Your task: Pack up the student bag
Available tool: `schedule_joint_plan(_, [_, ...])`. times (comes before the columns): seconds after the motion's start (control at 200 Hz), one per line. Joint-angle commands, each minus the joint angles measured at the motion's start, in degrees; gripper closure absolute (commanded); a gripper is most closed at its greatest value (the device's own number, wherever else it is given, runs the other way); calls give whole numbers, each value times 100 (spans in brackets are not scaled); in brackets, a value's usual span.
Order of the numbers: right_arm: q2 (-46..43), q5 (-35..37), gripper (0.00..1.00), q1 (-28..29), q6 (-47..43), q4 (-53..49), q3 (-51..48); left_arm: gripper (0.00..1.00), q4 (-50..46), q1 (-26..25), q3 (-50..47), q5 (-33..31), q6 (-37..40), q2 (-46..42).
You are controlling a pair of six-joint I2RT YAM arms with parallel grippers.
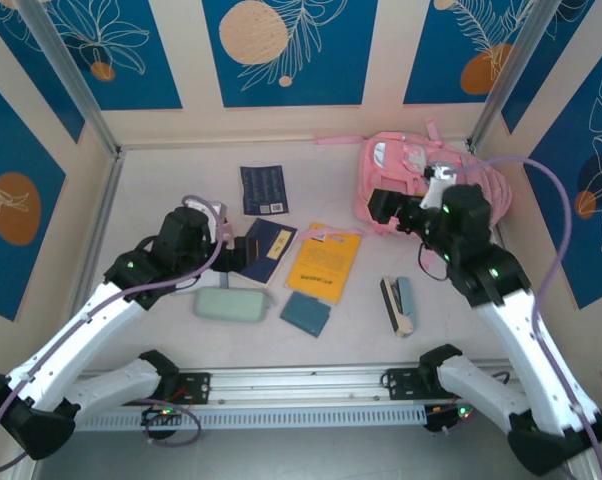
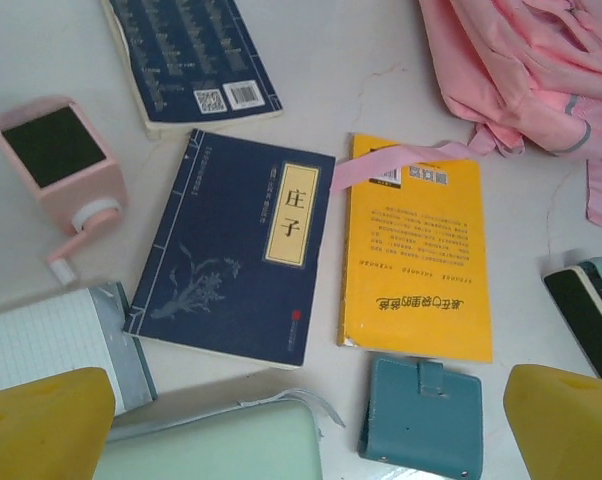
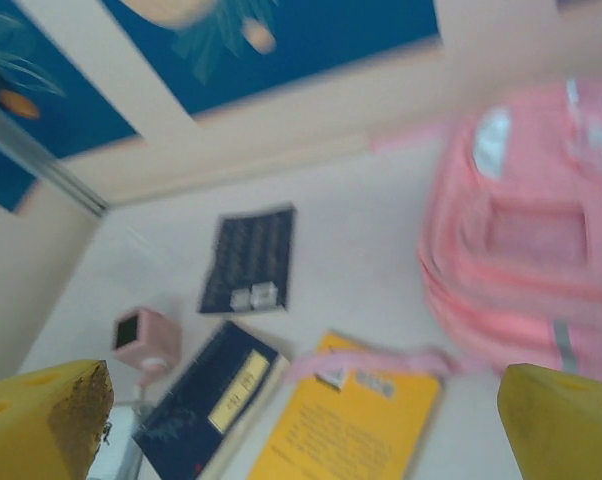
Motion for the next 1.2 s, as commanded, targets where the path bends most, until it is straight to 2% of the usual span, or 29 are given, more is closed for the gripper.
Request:
schedule_joint_plan(0.0, [356,-530,1,-517,1177,-653,-286,0,-99,21,241,91,-311,270])
schedule_joint_plan(0.09, [432,-764,0,-1071,1585,-169,-682,0,49,21,368,216,-183,532])
schedule_joint_plan(0.19, [737,-826,0,-1849,2463,-176,-911,0,403,19,471,598,-11,768])
schedule_joint_plan(0.27, [1058,-632,1,-2227,3170,-267,-1046,0,660,24,500,739,119,977])
schedule_joint_plan(0.38, [1449,-184,1,-2402,3841,-50,-1223,0,780,21,549,699,258,1304])
schedule_joint_plan(0.455, [1743,-197,1,-2608,4285,117,-1290,0,828,22,552,769,403,1453])
schedule_joint_plan(0.59, [2353,-583,1,-3020,4847,811,-1500,0,994,24,356,870,508,1507])
schedule_joint_plan(0.72, [2939,-943,0,-3176,5037,1724,-1574,0,1186,23,255,1093,548,1584])
schedule_joint_plan(0.785, [3213,-1152,4,-3202,5052,2324,-1621,0,1245,29,248,1185,561,1638])
schedule_joint_plan(0.84, [3442,-1302,12,-3219,5032,2681,-1589,0,1300,33,220,1250,579,1672])
schedule_joint_plan(1.005, [3982,-1440,49,-3255,5071,3047,-1436,0,1373,27,145,1318,636,1727])
schedule_joint_plan(1.13, [4143,-1537,85,-3231,5119,3181,-1375,0,1355,28,173,1293,650,1803])
schedule_joint_plan(1.195, [4155,-1654,94,-3238,5142,3232,-1334,0,1302,26,239,1282,645,1867])
